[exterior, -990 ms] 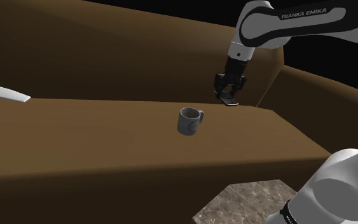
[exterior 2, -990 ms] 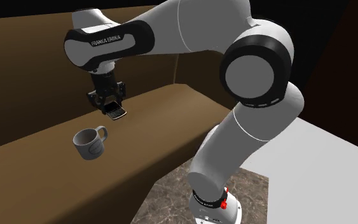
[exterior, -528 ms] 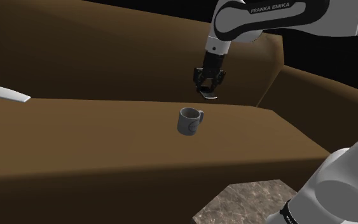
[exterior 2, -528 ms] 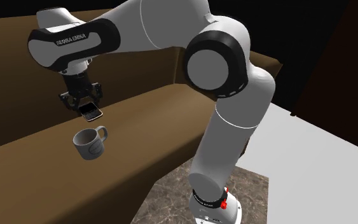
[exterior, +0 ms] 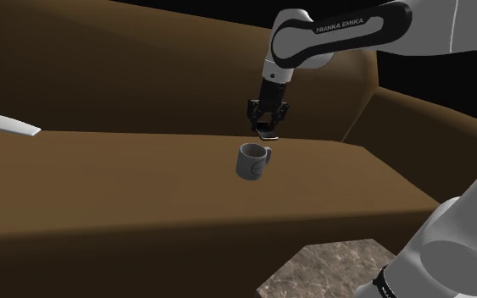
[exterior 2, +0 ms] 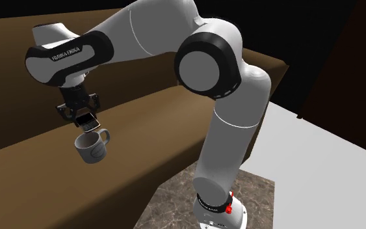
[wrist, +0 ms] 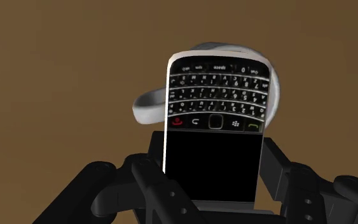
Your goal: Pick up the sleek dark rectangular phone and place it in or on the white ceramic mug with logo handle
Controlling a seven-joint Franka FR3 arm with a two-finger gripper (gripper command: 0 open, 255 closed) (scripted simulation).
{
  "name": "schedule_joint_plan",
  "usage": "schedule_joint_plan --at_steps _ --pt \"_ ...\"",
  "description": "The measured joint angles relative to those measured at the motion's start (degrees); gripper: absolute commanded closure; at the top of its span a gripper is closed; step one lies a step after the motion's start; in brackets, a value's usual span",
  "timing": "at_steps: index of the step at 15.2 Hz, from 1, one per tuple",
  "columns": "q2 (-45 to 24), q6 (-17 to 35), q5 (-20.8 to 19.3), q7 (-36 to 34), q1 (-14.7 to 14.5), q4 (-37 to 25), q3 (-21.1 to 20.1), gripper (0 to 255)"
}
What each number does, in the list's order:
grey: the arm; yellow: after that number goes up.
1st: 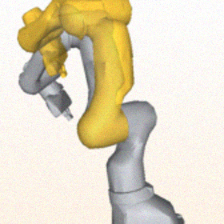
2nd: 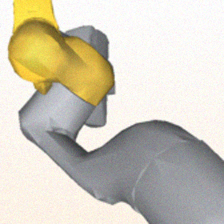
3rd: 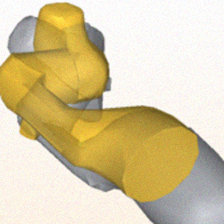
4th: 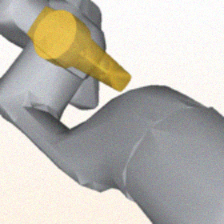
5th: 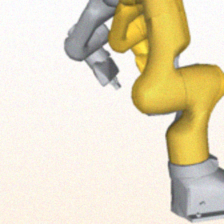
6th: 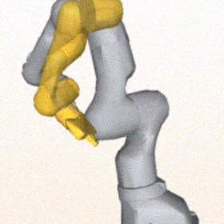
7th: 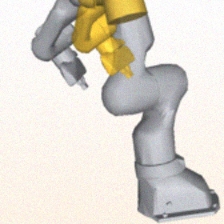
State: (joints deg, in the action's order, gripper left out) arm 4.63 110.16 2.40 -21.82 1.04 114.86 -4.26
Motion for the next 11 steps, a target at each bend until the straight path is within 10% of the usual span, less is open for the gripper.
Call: schedule_joint_plan --at_steps 11 --pt "-1.56 6.25 -0.01 0.11 -0.04 4.68 -0.06 255"
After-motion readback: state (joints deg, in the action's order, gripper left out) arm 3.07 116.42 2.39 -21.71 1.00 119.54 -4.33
